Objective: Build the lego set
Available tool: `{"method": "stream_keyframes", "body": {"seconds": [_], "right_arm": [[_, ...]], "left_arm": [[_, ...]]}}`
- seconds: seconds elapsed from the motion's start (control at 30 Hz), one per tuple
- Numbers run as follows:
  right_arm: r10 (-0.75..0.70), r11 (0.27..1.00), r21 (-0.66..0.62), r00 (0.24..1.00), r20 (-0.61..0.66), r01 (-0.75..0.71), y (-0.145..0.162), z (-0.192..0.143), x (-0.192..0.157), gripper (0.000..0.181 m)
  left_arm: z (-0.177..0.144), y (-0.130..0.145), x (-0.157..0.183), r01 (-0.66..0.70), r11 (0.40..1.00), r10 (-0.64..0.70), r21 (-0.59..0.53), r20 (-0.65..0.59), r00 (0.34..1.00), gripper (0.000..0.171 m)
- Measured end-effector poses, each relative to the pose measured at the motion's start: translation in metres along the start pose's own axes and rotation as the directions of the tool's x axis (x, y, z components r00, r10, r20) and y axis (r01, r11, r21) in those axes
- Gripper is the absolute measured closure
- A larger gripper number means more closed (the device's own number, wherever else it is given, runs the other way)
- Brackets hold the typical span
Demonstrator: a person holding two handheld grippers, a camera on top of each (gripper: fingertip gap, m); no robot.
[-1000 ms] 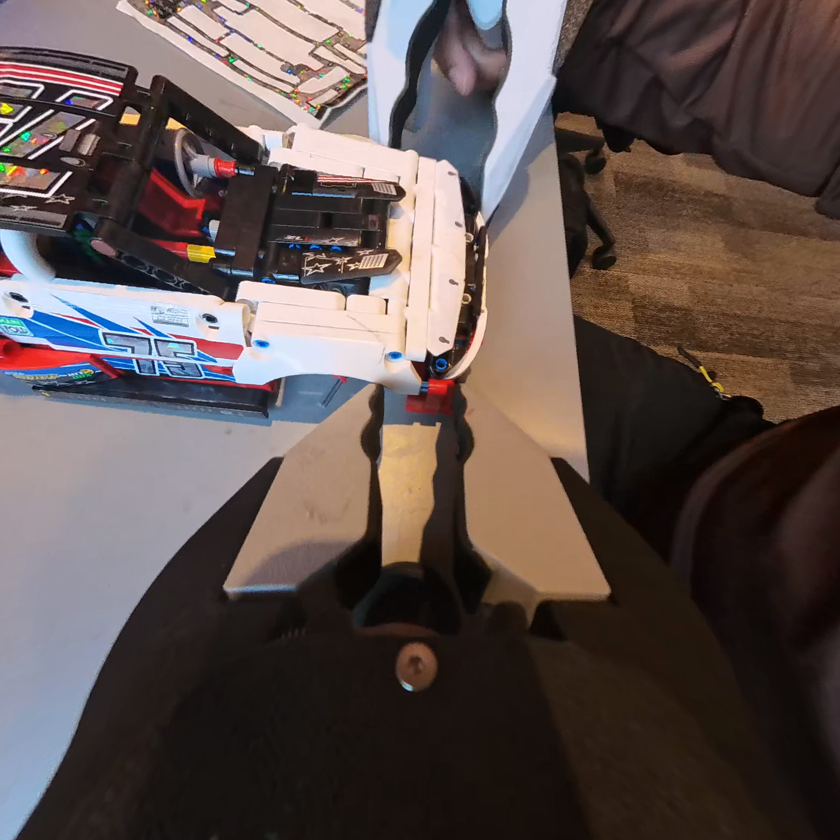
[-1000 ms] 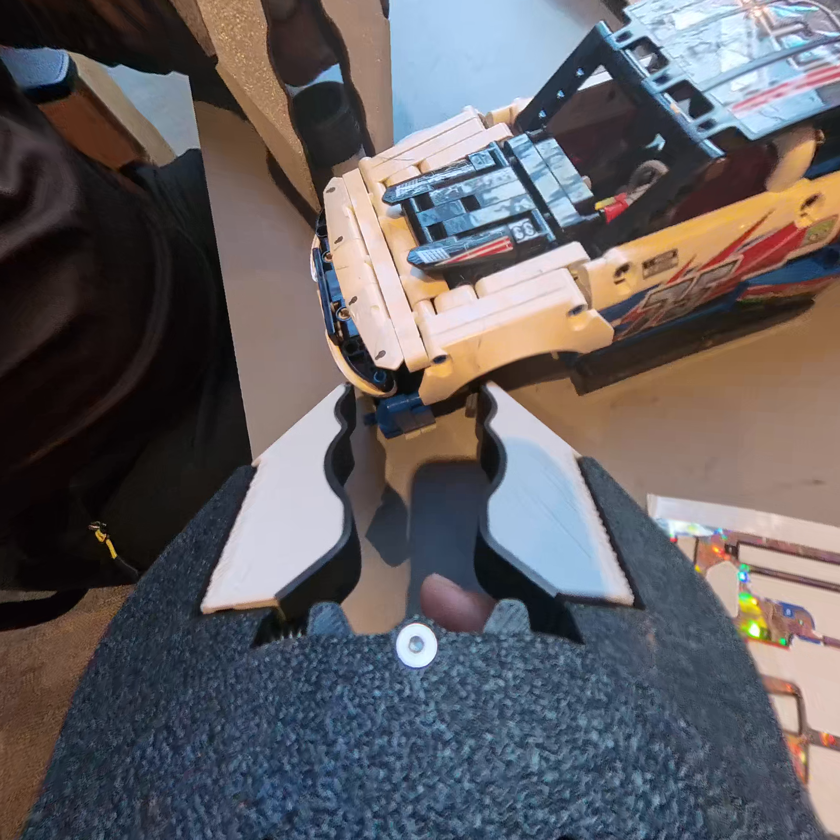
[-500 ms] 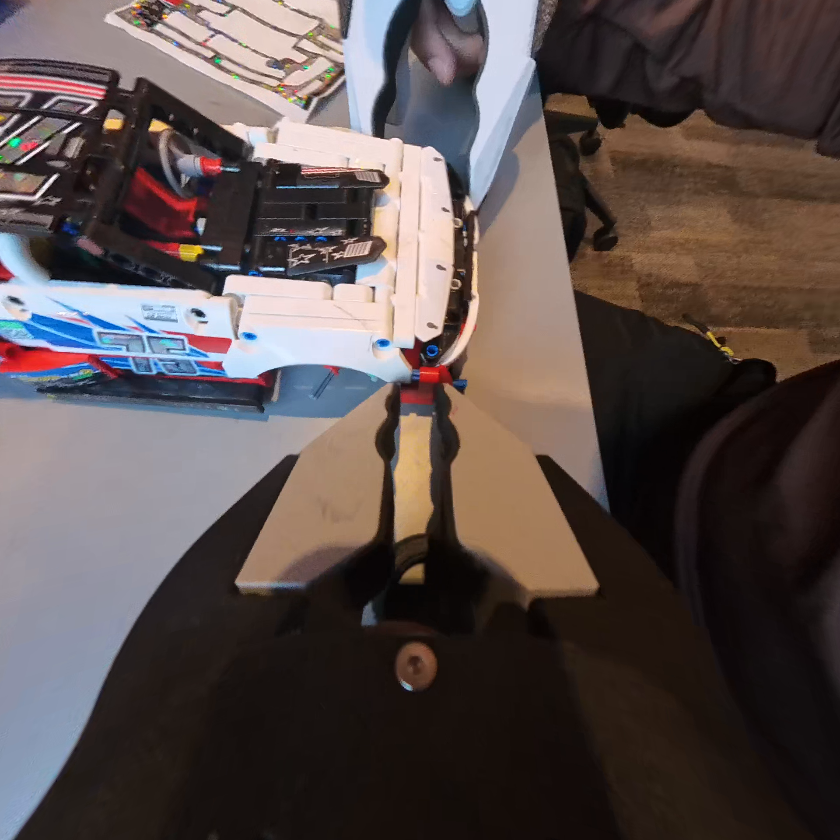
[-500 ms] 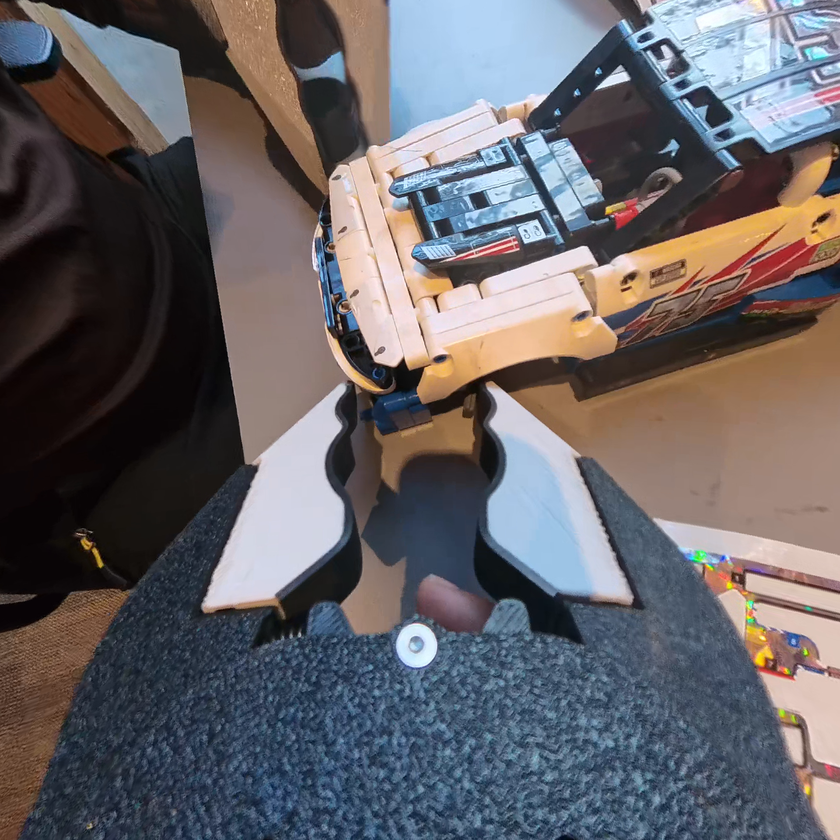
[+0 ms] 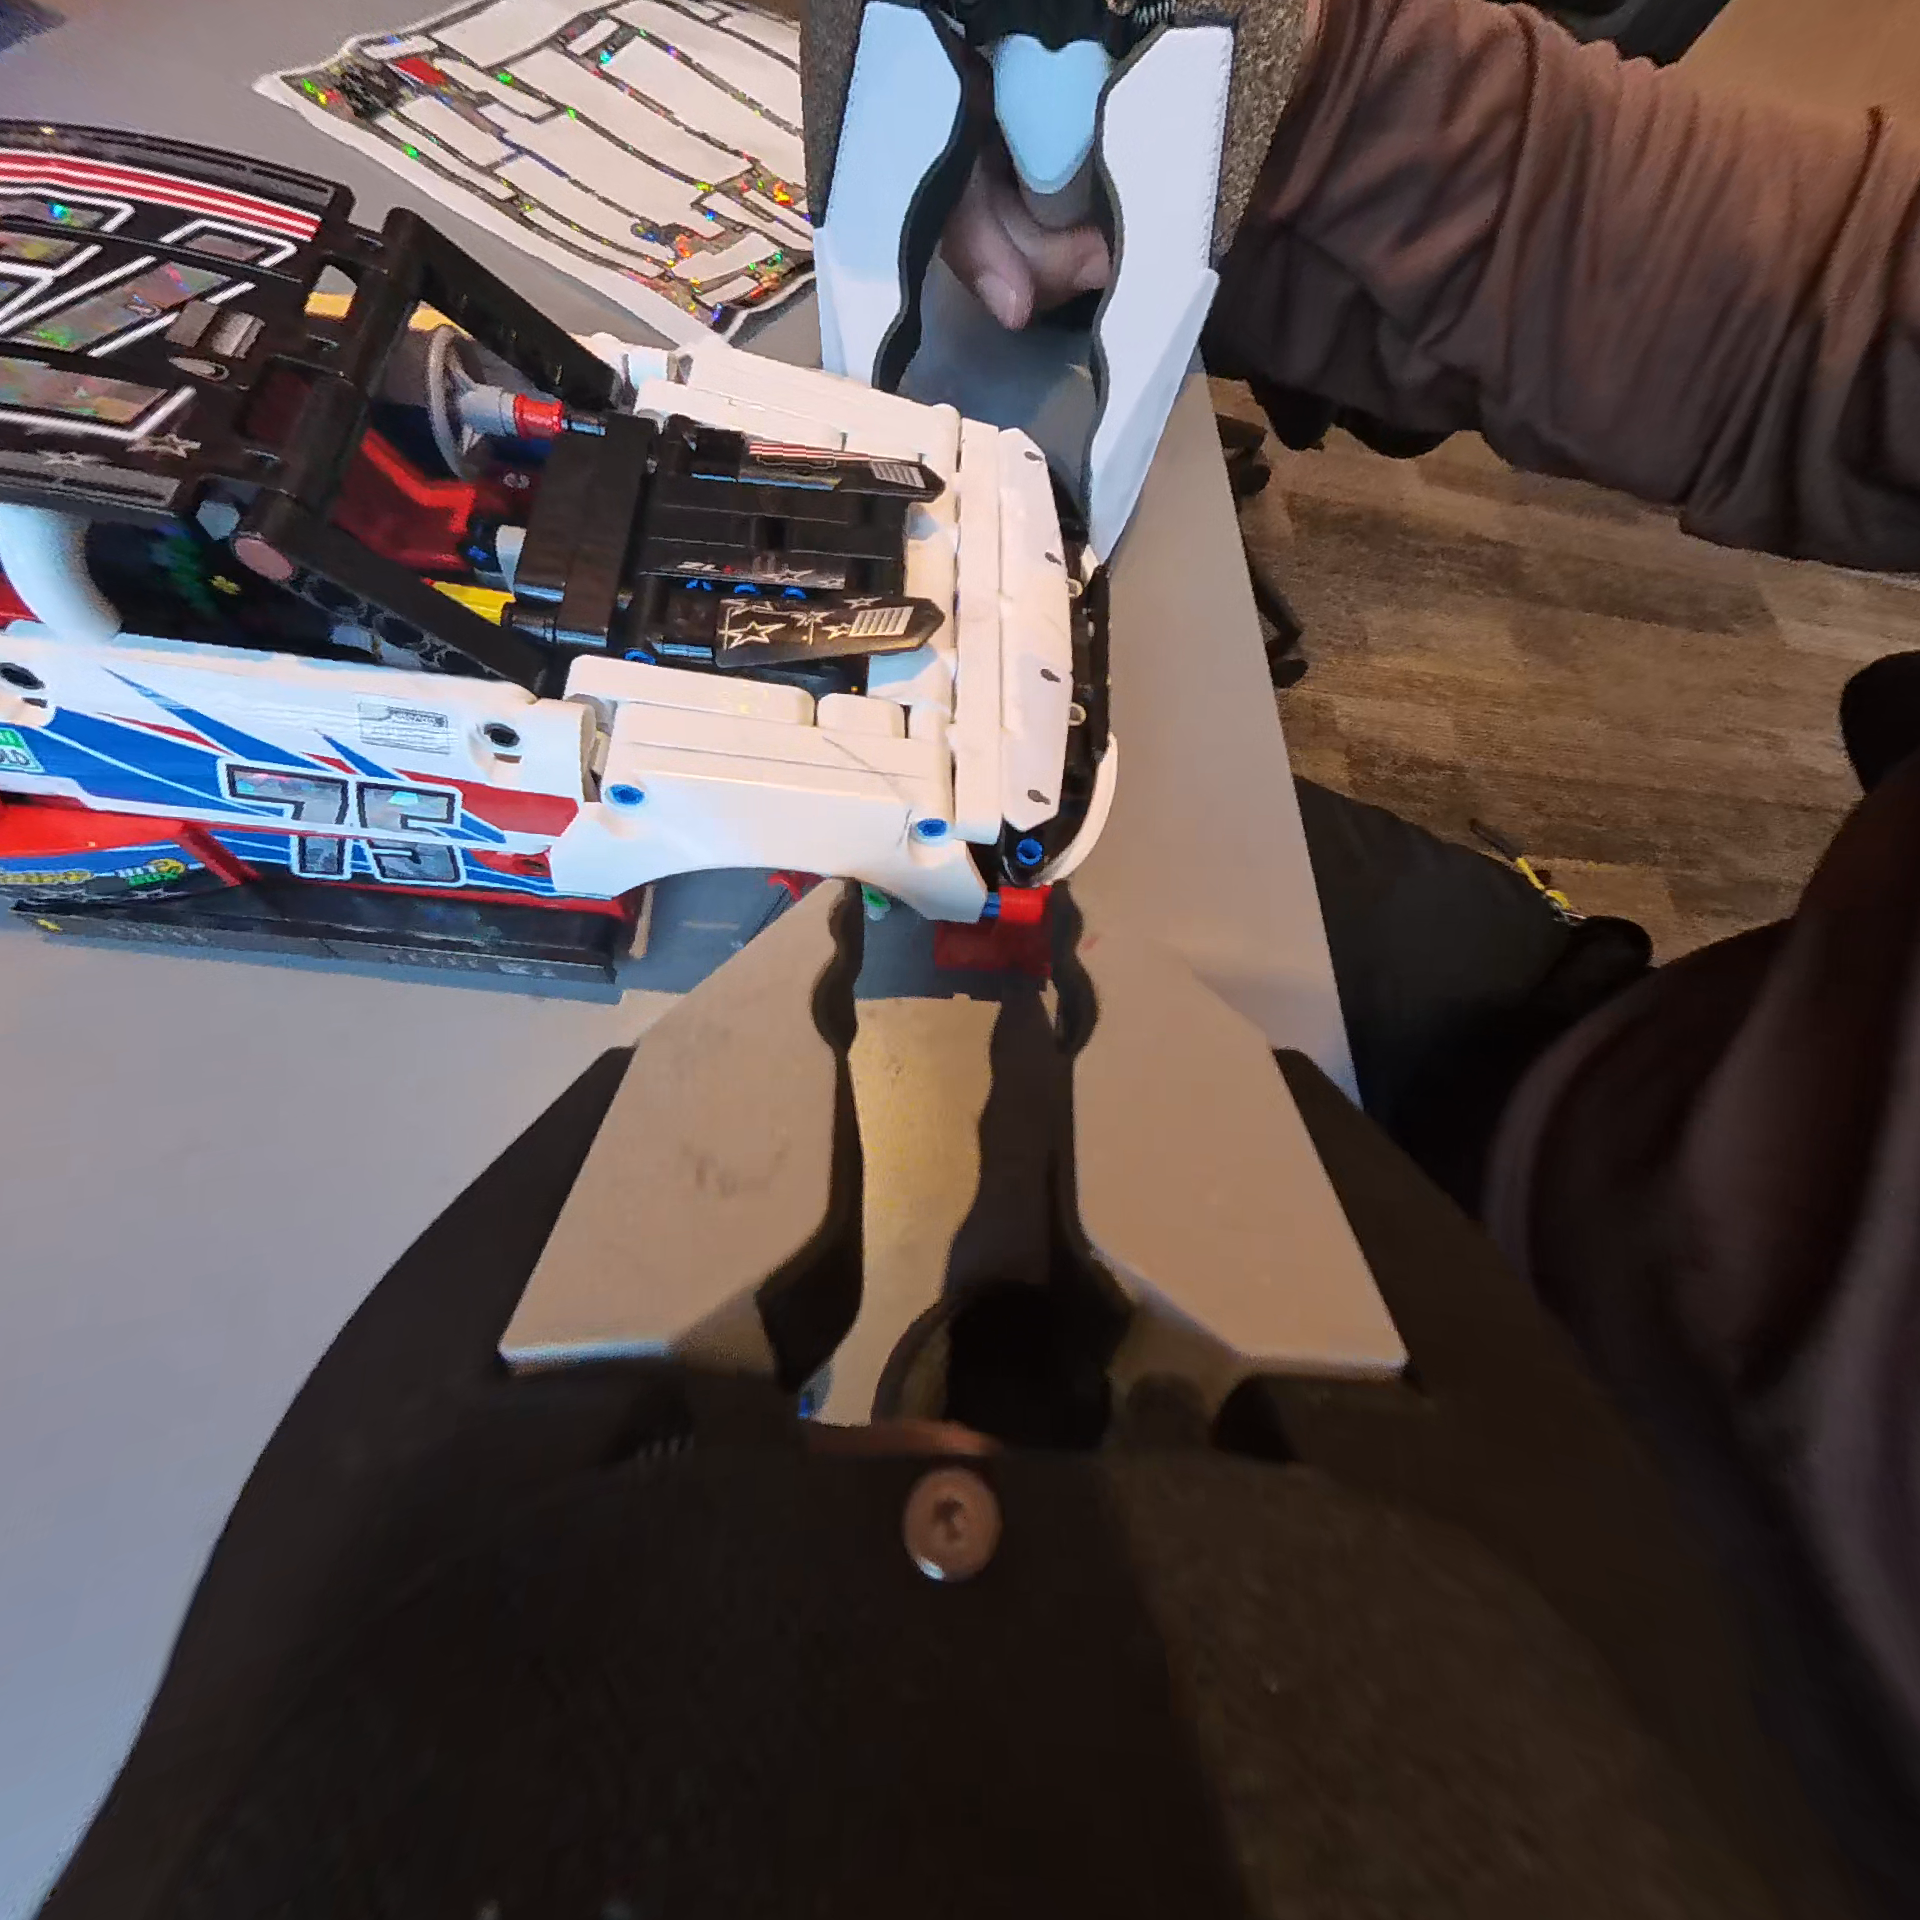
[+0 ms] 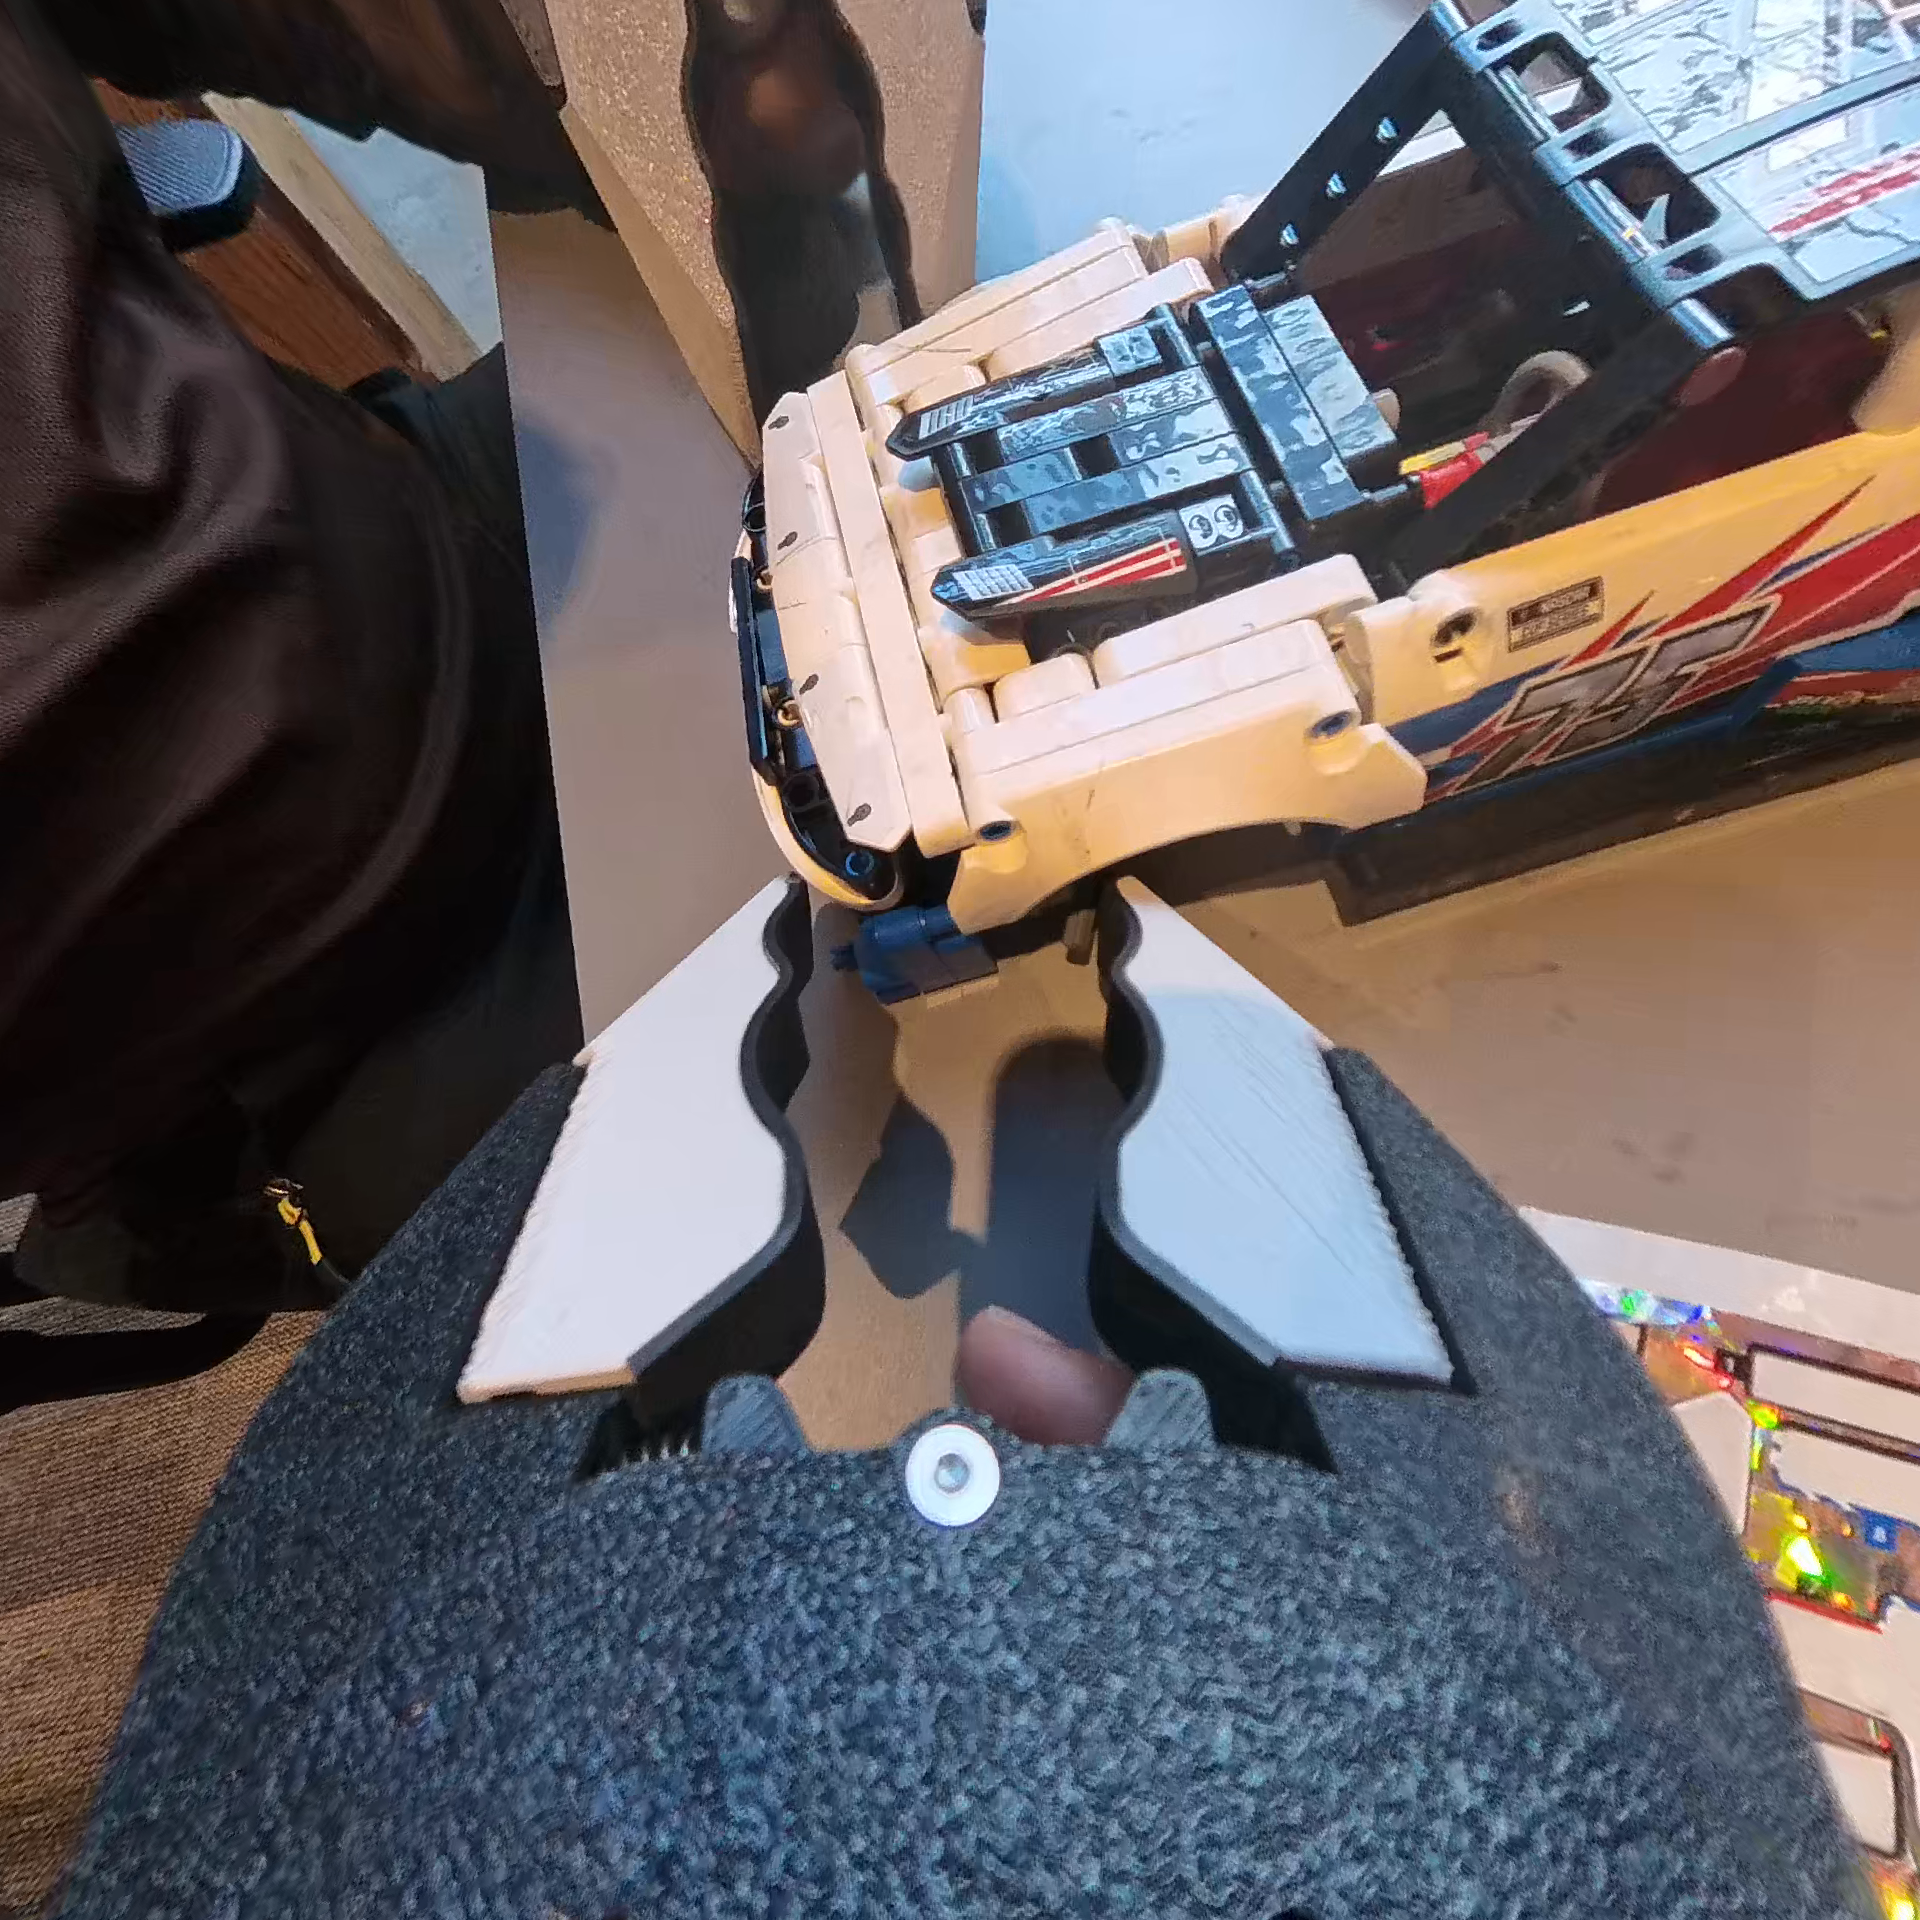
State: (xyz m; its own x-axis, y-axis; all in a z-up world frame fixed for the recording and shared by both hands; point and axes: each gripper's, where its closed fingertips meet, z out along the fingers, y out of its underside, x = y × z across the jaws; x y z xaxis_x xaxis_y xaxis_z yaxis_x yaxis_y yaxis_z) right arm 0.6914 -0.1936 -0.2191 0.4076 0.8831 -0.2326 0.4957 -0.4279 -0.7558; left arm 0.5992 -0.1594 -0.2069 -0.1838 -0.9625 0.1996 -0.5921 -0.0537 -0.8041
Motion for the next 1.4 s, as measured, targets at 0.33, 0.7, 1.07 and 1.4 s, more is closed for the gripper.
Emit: {"method": "stream_keyframes", "body": {"seconds": [0.33, 0.7, 1.07, 1.4], "right_arm": [[-0.021, 1.000, -0.013, 1.000, 0.005, 0.021, -0.001, 0.004, -0.001, 0.127], [-0.052, 0.999, -0.015, 0.994, -0.091, 0.051, -0.004, 0.008, 0.002, 0.127], [-0.092, 0.994, 0.057, 0.993, -0.068, 0.096, -0.007, -0.008, 0.002, 0.150], [-0.152, 0.988, 0.035, 0.987, -0.042, 0.154, -0.006, -0.003, -0.005, 0.158]], "left_arm": [[0.003, 0.002, 0.010, 0.011, 1.000, -0.012, -0.022, -0.071, 0.997, 0.150], [0.002, 0.001, 0.009, 0.003, 1.000, -0.003, -0.007, -0.067, 0.998, 0.150], [0.007, -0.001, 0.012, -0.094, 0.995, 0.093, -0.031, -0.044, 0.995, 0.149], [0.003, 0.002, 0.013, -0.068, 0.997, 0.066, -0.047, -0.052, 0.996, 0.153]]}}
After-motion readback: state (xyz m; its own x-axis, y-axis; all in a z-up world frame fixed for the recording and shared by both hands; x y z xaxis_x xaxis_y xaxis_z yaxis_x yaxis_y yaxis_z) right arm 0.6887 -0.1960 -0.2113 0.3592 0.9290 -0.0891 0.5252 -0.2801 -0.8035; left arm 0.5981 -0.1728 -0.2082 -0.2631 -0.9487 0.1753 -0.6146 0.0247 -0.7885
